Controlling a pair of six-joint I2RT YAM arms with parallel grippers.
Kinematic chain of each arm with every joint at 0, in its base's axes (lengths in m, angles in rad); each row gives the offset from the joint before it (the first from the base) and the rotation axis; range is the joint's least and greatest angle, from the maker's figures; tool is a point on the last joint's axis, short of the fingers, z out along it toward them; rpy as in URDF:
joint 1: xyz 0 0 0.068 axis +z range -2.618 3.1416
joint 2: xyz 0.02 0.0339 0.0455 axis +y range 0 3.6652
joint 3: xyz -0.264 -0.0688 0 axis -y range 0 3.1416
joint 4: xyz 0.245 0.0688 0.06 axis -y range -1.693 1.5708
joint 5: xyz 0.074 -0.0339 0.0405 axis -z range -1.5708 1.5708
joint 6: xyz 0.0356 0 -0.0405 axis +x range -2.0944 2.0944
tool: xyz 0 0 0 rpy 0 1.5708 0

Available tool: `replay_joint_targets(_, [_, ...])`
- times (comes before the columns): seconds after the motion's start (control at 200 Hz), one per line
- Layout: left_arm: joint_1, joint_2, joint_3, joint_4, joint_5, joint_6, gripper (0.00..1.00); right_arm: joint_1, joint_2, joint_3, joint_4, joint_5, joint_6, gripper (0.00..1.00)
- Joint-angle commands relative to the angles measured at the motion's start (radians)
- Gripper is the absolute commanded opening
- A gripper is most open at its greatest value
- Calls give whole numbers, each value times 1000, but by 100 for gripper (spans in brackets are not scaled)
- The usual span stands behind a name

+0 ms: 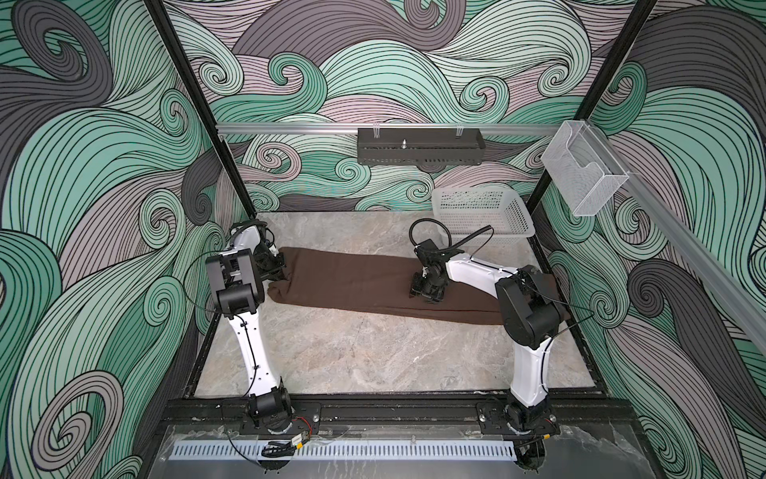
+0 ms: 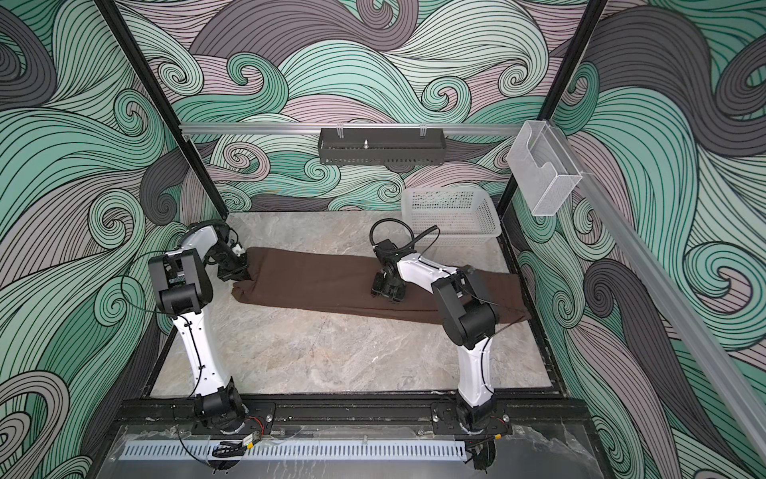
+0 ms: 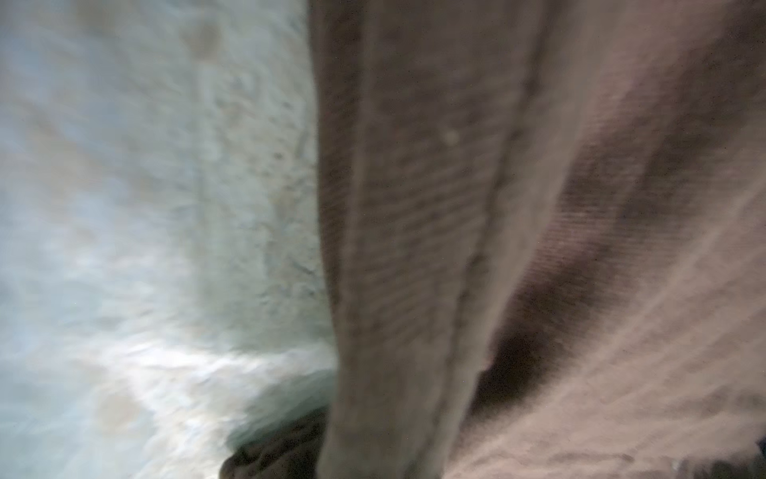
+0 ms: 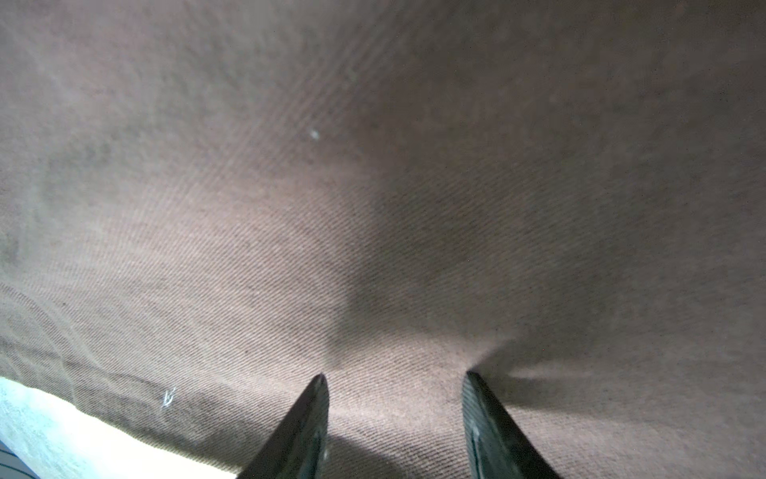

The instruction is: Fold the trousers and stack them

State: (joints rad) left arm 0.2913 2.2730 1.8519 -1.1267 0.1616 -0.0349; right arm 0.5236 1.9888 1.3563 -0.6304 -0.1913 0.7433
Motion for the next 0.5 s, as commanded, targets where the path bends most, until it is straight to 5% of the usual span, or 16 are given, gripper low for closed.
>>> replay_joint_targets(0.0, [25, -127, -11, 60, -123, -39, 0, 8, 6, 0, -1, -8, 3, 53])
replay_joint_targets(0.495, [89, -129, 80, 12, -473, -36, 0, 9, -47, 56, -56, 21, -24, 57])
